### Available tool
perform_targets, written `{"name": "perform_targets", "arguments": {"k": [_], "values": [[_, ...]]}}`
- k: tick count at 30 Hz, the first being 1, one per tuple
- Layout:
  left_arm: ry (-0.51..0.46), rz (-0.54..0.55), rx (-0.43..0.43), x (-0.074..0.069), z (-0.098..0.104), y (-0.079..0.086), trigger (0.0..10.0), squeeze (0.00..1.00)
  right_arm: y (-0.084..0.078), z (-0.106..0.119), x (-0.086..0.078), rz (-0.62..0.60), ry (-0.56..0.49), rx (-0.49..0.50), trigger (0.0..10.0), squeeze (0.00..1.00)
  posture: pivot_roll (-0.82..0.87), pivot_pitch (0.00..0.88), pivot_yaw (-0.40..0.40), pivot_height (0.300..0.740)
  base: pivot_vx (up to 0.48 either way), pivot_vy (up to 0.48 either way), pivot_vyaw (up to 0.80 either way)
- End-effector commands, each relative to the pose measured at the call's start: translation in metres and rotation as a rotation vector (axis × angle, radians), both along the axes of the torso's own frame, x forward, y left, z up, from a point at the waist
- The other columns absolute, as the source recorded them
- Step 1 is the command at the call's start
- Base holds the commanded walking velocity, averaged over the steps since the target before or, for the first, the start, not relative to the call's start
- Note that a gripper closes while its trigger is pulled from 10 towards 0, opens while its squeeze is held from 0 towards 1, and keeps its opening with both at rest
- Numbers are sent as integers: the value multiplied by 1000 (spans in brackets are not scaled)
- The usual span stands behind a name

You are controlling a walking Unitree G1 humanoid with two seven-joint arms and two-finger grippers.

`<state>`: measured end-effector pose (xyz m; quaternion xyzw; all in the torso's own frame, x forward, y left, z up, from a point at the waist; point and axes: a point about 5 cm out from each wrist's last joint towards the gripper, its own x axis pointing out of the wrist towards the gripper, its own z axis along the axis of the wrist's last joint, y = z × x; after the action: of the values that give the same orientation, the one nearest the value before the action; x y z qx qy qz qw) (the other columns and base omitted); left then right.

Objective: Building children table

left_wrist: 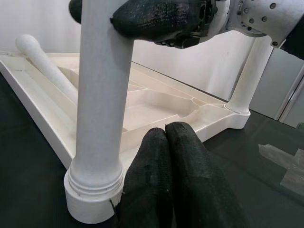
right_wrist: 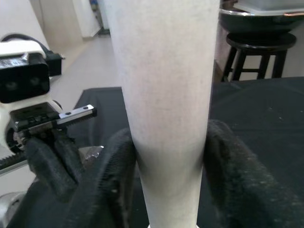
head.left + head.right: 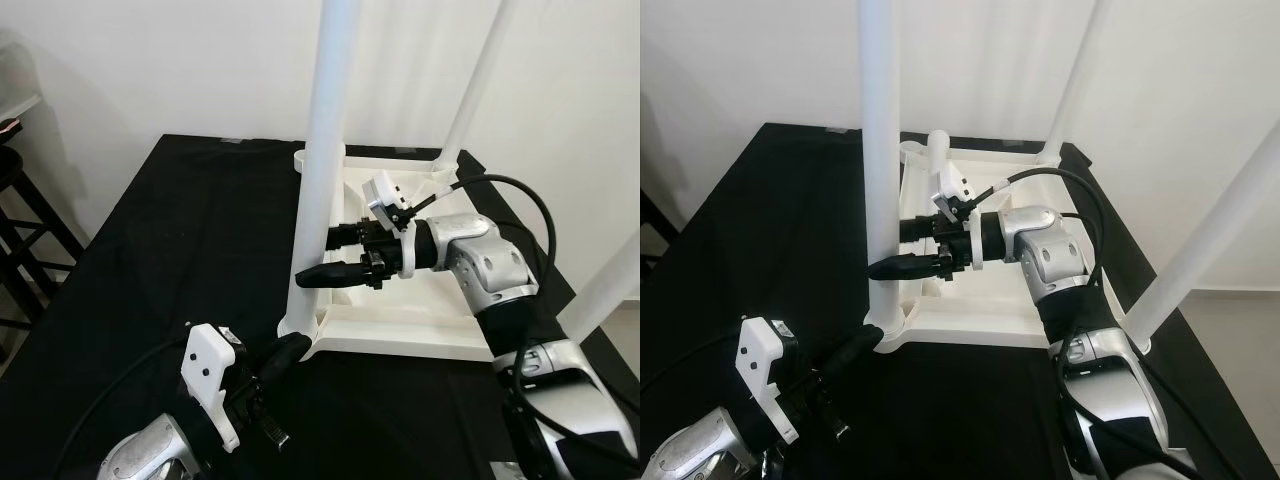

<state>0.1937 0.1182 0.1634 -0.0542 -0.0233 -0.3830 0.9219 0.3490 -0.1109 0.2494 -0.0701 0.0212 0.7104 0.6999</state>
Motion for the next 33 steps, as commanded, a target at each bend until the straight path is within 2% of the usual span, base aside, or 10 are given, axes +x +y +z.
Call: {"name": "perform_targets", "arguments": {"k": [1, 10, 15, 16, 18, 19, 20, 22, 23, 33], "values": [[8, -3, 13, -2, -3, 0, 10000, 0, -2, -2, -1, 48, 10, -8, 0, 0, 83, 79, -95, 740, 0, 0, 0], [14, -13, 7, -4, -4, -2, 10000, 0, -18, -14, -4, -14, 7, 6, 0, 0, 71, 77, -95, 740, 0, 0, 0], [13, -15, 4, -5, -3, -3, 10000, 0, -25, -30, -6, -196, -13, -11, 0, 0, 65, 85, -101, 740, 0, 0, 0], [12, -15, 3, -5, -2, -3, 10000, 0, -19, -53, -11, -438, 1, -37, 0, 0, 60, 97, -112, 740, 0, 0, 0], [10, -15, 3, -5, 0, 0, 10000, 0, 2, -85, -35, -1113, 123, 146, 0, 0, 57, 108, -109, 740, 0, 0, 0], [10, -15, 3, -5, 0, 0, 10000, 0, 2, -85, -35, -1113, 123, 146, 0, 0, 57, 108, -109, 740, 0, 0, 0], [10, -13, 3, -5, 1, 1, 10000, 0, 28, -108, -68, -1111, 256, 136, 0, 0, 36, 120, -84, 740, 0, 0, 0], [10, -13, 3, -5, 1, 1, 10000, 0, 28, -108, -68, -1111, 256, 136, 0, 0, 36, 120, -84, 740, 0, 0, 0], [11, -13, 6, -4, 1, 3, 10000, 0, 43, -99, -77, -1013, 162, 115, 0, 0, 31, 108, -72, 740, 0, 0, 0], [14, -19, 11, -2, 0, 5, 10000, 0, 52, -101, -74, -909, 130, 64, 0, 0, 57, 97, -86, 740, 0, 0, 0]]}}
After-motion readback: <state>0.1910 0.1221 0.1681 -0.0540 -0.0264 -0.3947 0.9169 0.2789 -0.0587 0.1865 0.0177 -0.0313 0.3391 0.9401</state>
